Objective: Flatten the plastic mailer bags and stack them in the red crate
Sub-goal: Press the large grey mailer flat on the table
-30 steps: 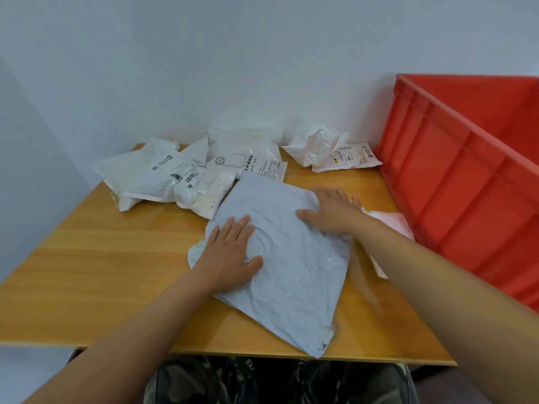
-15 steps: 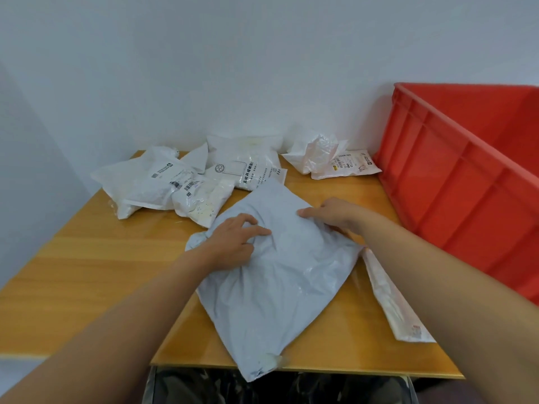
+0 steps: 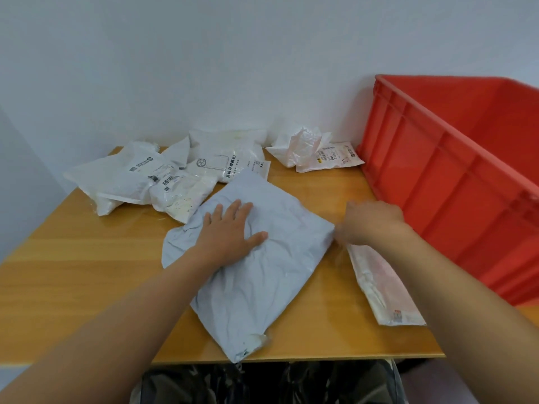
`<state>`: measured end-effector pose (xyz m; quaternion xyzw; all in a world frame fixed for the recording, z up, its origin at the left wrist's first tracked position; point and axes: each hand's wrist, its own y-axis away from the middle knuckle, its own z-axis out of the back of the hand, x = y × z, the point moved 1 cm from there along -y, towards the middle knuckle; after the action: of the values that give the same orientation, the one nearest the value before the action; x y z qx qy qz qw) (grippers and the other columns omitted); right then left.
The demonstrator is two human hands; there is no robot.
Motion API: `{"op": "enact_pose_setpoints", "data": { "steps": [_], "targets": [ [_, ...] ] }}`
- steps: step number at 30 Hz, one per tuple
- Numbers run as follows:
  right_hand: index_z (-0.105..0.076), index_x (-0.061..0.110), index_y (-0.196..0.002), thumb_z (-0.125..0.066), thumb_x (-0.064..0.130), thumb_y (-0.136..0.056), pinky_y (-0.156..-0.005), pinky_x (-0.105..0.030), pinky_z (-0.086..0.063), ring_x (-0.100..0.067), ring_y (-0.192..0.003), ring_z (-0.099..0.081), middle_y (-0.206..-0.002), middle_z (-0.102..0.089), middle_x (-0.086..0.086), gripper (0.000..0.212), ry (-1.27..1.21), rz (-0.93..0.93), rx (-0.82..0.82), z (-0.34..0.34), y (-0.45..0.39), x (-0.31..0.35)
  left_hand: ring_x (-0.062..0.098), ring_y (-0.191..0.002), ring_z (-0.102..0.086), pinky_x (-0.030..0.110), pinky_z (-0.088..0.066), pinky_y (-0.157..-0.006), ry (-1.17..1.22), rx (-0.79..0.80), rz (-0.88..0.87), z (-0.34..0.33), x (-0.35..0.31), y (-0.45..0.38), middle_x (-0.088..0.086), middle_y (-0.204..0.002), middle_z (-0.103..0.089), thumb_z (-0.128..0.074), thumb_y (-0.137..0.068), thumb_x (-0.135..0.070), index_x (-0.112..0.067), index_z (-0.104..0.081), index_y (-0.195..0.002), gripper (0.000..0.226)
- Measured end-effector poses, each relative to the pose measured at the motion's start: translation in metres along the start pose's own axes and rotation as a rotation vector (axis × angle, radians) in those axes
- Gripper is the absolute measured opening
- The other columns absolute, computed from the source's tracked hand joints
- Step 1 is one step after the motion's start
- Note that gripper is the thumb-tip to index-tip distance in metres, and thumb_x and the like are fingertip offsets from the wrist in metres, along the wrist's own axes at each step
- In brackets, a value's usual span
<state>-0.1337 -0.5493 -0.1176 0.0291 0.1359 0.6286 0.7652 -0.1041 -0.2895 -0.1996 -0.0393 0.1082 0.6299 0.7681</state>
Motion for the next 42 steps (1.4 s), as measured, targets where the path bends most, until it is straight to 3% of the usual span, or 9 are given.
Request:
{"op": "enact_pose_setpoints", "data": {
  "steps": [3, 6, 11, 16, 19, 22, 27, 36, 42],
  "targets": [
    [-0.037, 0.017, -0.143, -0.044, 0.052, -0.095, -0.080, -0.036, -0.044, -0.028, -0.106, -0.058, -0.133, -0.054, -0.007, 0.060, 0.062, 0.070, 0.236, -0.011, 0.021, -0.013, 0.035, -0.151, -0.002, 0.053, -0.005, -0.121, -0.048, 0.030, -0.021, 0.003, 0.003, -0.001, -0.002, -0.166, 0.001, -0.035, -0.093, -0.069, -0.039, -0.005, -0.156, 0.076],
    [-0.034, 0.015, -0.144, -0.056, 0.040, -0.093, -0.077, -0.035, -0.047, -0.030, -0.110, -0.058, -0.131, -0.051, -0.011, 0.061, 0.117, 0.164, 0.290, -0.027, 0.026, -0.015, 0.032, -0.151, -0.002, 0.052, -0.005, -0.121, -0.084, 0.072, -0.066, 0.006, 0.010, -0.001, -0.001, -0.166, 0.001, -0.040, -0.093, -0.065, -0.040, -0.005, -0.156, 0.076],
    [-0.037, 0.014, -0.138, -0.048, 0.020, -0.100, -0.076, -0.036, -0.037, -0.034, -0.111, -0.056, -0.126, -0.049, -0.012, 0.040, -0.024, 0.178, -0.037, -0.031, 0.003, -0.009, 0.026, -0.152, -0.003, 0.051, -0.002, -0.121, -0.113, 0.141, -0.158, 0.017, 0.022, 0.001, -0.003, -0.165, -0.003, -0.043, -0.083, -0.064, -0.041, -0.012, -0.155, 0.081],
    [-0.046, 0.010, -0.134, -0.038, 0.042, -0.104, -0.093, -0.043, -0.042, -0.037, -0.122, -0.050, -0.133, -0.051, -0.014, 0.044, -0.283, 0.171, -0.253, -0.024, -0.020, 0.011, 0.020, -0.151, -0.007, 0.054, -0.002, -0.120, 0.081, 0.177, -0.234, 0.024, 0.025, 0.013, -0.007, -0.162, -0.019, -0.027, -0.057, -0.068, -0.048, -0.039, -0.141, 0.088],
    [-0.038, 0.010, -0.147, -0.042, 0.051, -0.101, -0.105, -0.041, -0.040, -0.032, -0.131, -0.047, -0.146, -0.048, -0.013, 0.062, -0.596, 0.244, -0.096, -0.021, -0.017, 0.037, 0.019, -0.149, -0.011, 0.052, -0.001, -0.121, 0.269, 0.180, -0.205, 0.019, 0.022, 0.019, -0.012, -0.156, -0.030, -0.032, -0.057, -0.069, -0.050, -0.054, -0.122, 0.071],
    [-0.023, 0.013, -0.156, -0.048, 0.059, -0.096, -0.108, -0.035, -0.033, -0.027, -0.141, -0.038, -0.158, -0.033, -0.006, 0.080, -0.966, 0.192, 0.160, -0.023, -0.019, 0.058, 0.009, -0.137, -0.033, 0.052, -0.016, -0.118, 0.322, 0.130, -0.225, 0.015, 0.015, 0.020, -0.017, -0.137, -0.044, -0.040, -0.065, -0.079, -0.053, -0.055, -0.107, 0.051],
    [-0.018, 0.013, -0.156, -0.066, 0.057, -0.087, -0.092, -0.030, -0.036, -0.028, -0.136, -0.041, -0.157, -0.034, -0.006, 0.094, -1.148, 0.086, 0.180, -0.026, -0.042, 0.079, 0.019, -0.142, -0.026, 0.048, -0.020, -0.118, 0.143, 0.169, -0.169, 0.012, -0.002, 0.022, -0.010, -0.151, -0.030, -0.043, -0.064, -0.094, -0.044, -0.021, -0.150, 0.102],
    [-0.034, 0.014, -0.131, -0.073, 0.025, -0.087, -0.085, -0.028, -0.038, -0.019, -0.109, -0.049, -0.135, -0.048, -0.010, 0.060, -1.066, 0.246, 0.015, -0.039, -0.058, 0.107, 0.028, -0.147, 0.027, 0.062, 0.018, -0.114, -0.026, 0.149, -0.117, -0.012, -0.010, 0.018, -0.005, -0.161, 0.026, -0.042, -0.064, -0.095, -0.053, -0.004, -0.150, 0.103],
    [-0.018, 0.018, -0.156, -0.067, 0.019, -0.092, -0.100, -0.023, -0.032, -0.023, -0.138, -0.041, -0.156, -0.036, -0.006, 0.080, -1.068, 0.379, -0.027, -0.043, -0.056, 0.107, 0.029, -0.149, 0.022, 0.060, 0.017, -0.115, -0.090, 0.172, -0.111, -0.015, -0.011, 0.016, -0.004, -0.163, 0.023, -0.037, -0.064, -0.097, -0.047, 0.009, -0.152, 0.111]
  ]
}}
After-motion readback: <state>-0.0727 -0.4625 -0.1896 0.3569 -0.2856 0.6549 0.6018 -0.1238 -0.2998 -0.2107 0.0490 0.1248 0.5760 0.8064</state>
